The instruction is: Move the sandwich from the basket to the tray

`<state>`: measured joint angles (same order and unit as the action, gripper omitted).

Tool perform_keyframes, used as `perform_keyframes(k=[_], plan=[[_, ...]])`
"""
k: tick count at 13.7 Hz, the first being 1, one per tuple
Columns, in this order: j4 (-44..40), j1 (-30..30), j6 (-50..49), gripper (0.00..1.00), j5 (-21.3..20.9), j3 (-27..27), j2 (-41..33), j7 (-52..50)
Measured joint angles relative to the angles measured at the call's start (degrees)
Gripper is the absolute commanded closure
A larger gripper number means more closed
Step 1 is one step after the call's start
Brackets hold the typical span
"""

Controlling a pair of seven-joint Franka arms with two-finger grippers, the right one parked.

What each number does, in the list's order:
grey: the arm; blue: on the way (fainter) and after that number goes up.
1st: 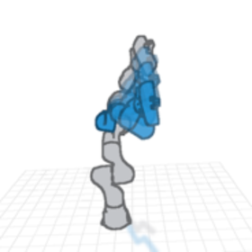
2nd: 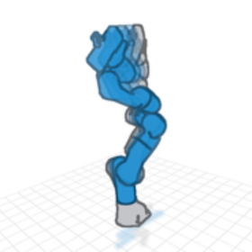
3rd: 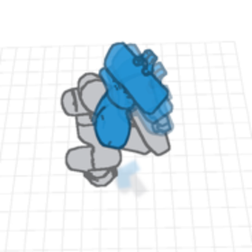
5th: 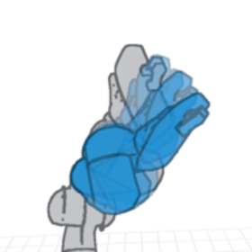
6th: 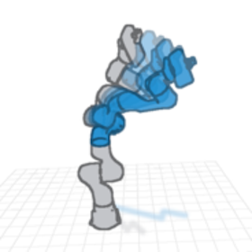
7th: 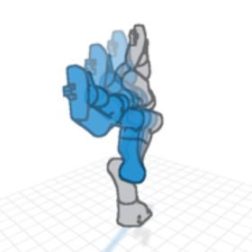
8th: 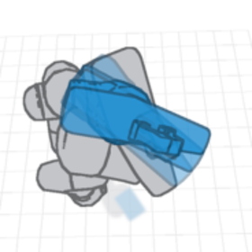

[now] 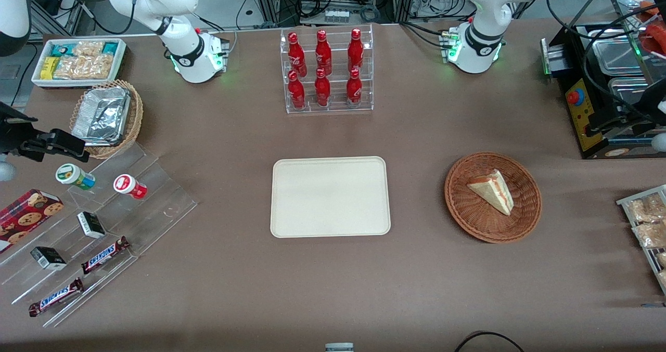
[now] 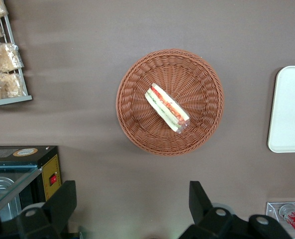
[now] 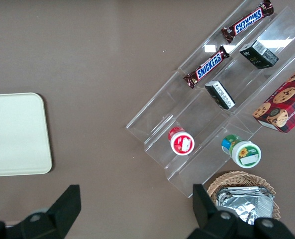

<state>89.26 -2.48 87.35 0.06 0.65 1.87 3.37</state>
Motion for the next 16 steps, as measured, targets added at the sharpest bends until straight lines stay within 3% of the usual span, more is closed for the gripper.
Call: perform_keyframes(k=[5, 9, 16], plan=[[0.2, 0.3, 0.7, 0.0, -1.5, -0.6, 0.8, 0.0], [0.6, 0.3, 2.8, 0.0, -1.5, -0.6, 5.5, -1.0], [2.4, 1.6, 14.4, 0.0, -1.5, -0.7, 13.9, -23.9]])
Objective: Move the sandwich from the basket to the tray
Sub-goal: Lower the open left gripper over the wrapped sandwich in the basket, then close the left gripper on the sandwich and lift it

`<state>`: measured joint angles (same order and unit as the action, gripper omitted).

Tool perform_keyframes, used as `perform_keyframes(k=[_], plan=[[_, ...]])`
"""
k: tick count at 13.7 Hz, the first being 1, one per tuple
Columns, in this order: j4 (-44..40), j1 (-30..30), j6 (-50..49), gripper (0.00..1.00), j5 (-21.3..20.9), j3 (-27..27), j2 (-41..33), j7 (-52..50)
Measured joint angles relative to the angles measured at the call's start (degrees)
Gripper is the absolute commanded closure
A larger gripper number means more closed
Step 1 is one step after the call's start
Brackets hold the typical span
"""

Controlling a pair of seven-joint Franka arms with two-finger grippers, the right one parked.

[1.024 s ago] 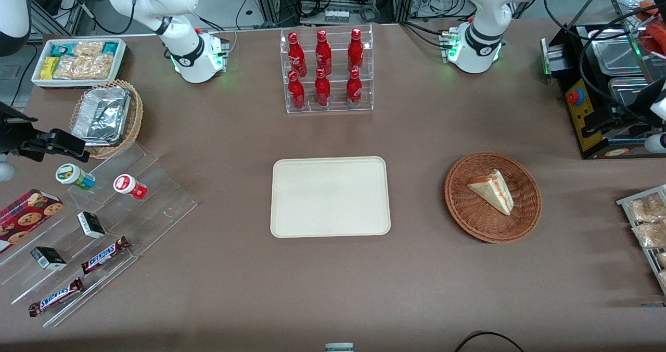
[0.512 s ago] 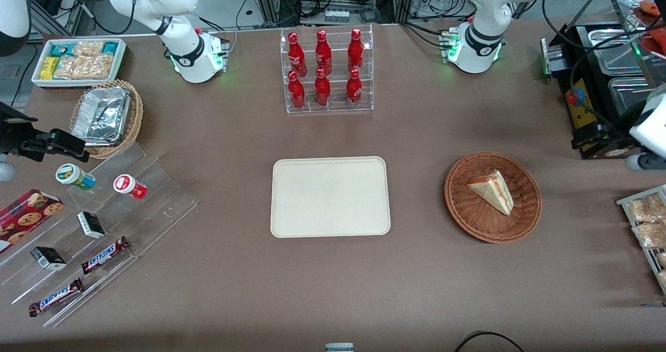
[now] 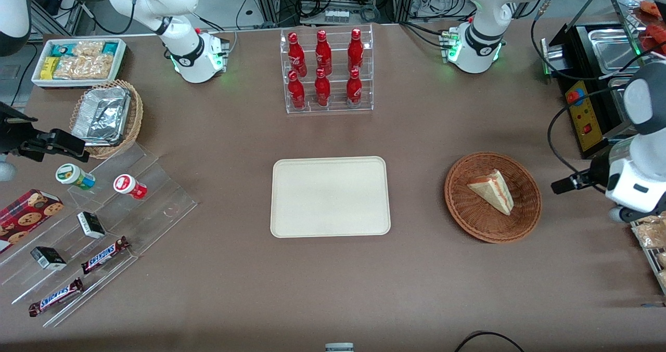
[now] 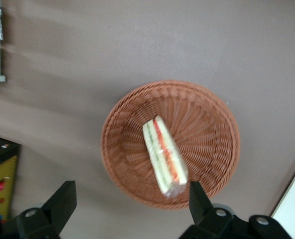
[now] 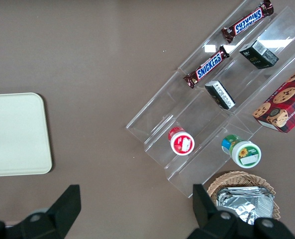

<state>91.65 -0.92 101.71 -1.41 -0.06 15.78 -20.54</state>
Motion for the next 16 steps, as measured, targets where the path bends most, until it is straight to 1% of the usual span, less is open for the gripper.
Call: perform_keyframes(k=[5, 9, 11, 13, 16], plan=[[11.1, 2.1, 14.1, 0.0, 0.0, -0.1, 0.4, -12.3], [23.6, 3.3, 28.3, 0.0, 0.0, -0.1, -0.8, -18.7], [29.8, 3.9, 33.9, 0.0, 0.0, -0.1, -2.0, -21.0], [32.9, 4.1, 34.7, 0.0, 0.0, -0.1, -3.4, -22.4], [35.0, 4.1, 34.6, 0.0, 0.0, -0.1, -6.1, -24.3]])
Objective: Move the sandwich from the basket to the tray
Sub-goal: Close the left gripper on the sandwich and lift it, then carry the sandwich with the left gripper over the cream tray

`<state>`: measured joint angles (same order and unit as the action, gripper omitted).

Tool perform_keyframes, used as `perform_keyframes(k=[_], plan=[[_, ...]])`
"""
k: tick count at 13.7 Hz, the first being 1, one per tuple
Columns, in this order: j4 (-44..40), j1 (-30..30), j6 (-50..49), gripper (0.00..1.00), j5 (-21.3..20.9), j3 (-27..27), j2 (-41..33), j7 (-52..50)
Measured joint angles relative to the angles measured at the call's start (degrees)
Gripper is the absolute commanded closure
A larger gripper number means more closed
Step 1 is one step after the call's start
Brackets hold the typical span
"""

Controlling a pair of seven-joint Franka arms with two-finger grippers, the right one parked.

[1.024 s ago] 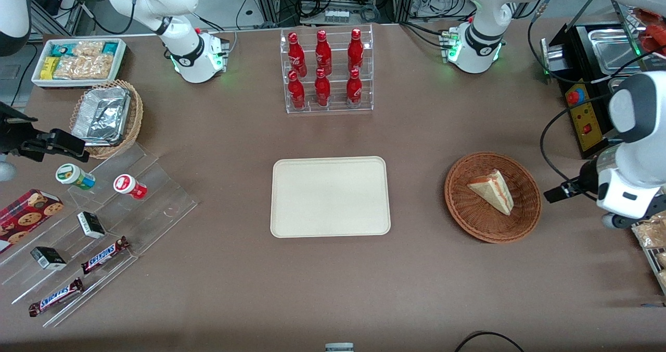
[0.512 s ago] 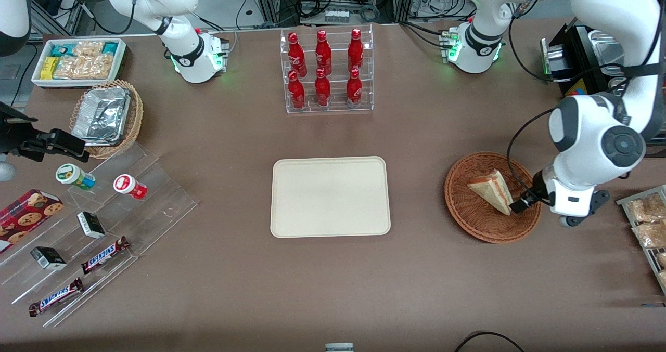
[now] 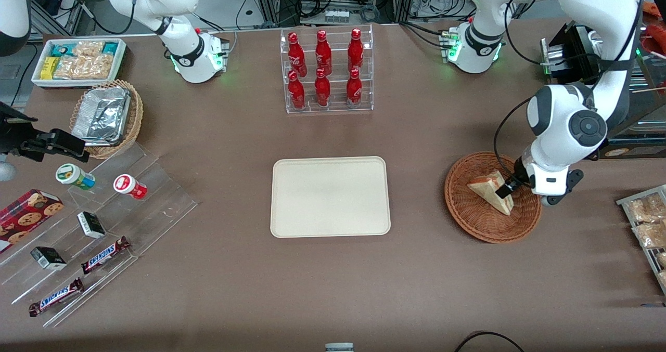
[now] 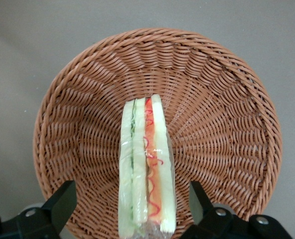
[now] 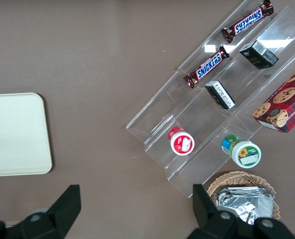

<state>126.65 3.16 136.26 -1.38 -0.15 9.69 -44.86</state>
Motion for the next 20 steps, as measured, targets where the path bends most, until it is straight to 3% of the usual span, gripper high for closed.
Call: perform_keyframes(k=[12, 14, 16, 18, 19, 20], plan=[[2.5, 2.3, 4.8, 0.01, 0.0, -0.1, 2.1, -3.5], [2.5, 2.3, 6.1, 0.15, 0.0, -0.1, 3.3, -3.5], [2.5, 2.3, 6.2, 0.55, 0.0, -0.1, 4.0, -3.5], [2.5, 2.3, 6.2, 0.81, 0.0, -0.1, 4.3, -3.6], [2.5, 2.3, 6.2, 0.9, 0.0, -0.1, 4.3, -3.6], [2.5, 2.3, 6.2, 0.91, 0.0, -0.1, 4.3, -3.6]])
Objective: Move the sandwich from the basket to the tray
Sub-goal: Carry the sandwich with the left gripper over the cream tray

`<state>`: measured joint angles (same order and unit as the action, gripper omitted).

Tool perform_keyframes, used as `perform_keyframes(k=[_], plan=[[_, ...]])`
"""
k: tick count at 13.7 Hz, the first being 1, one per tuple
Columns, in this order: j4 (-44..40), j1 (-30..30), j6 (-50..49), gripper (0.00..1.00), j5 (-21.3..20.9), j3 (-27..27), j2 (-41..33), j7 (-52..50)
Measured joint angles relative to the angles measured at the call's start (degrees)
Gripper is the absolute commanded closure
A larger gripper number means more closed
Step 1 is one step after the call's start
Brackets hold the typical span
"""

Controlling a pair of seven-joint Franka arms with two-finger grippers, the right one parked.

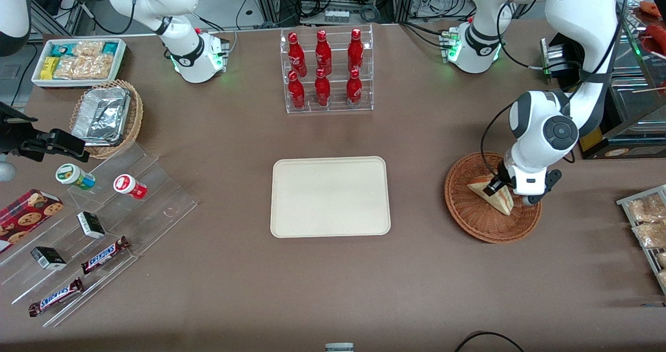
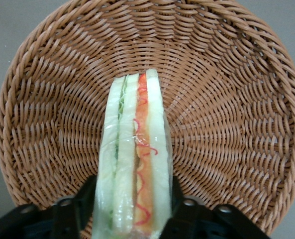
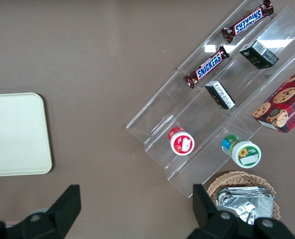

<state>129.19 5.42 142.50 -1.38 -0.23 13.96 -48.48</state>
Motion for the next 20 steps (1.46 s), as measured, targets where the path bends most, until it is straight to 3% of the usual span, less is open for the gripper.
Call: perform_keyframes(k=[4, 9, 14, 18, 20], plan=[[-0.9, 0.0, -2.4, 0.93, 0.0, 0.0, -1.0, 0.0], [-5.5, 0.0, -14.0, 0.93, 0.0, -0.9, -6.1, 0.1], [-18.7, 0.4, -32.0, 0.93, 0.0, -11.2, -7.3, 0.1], [-24.9, 1.3, -33.8, 0.91, 0.0, -20.4, -3.7, 0.0], [-28.6, 4.7, -33.7, 0.96, 0.0, -22.0, 0.4, 0.0]])
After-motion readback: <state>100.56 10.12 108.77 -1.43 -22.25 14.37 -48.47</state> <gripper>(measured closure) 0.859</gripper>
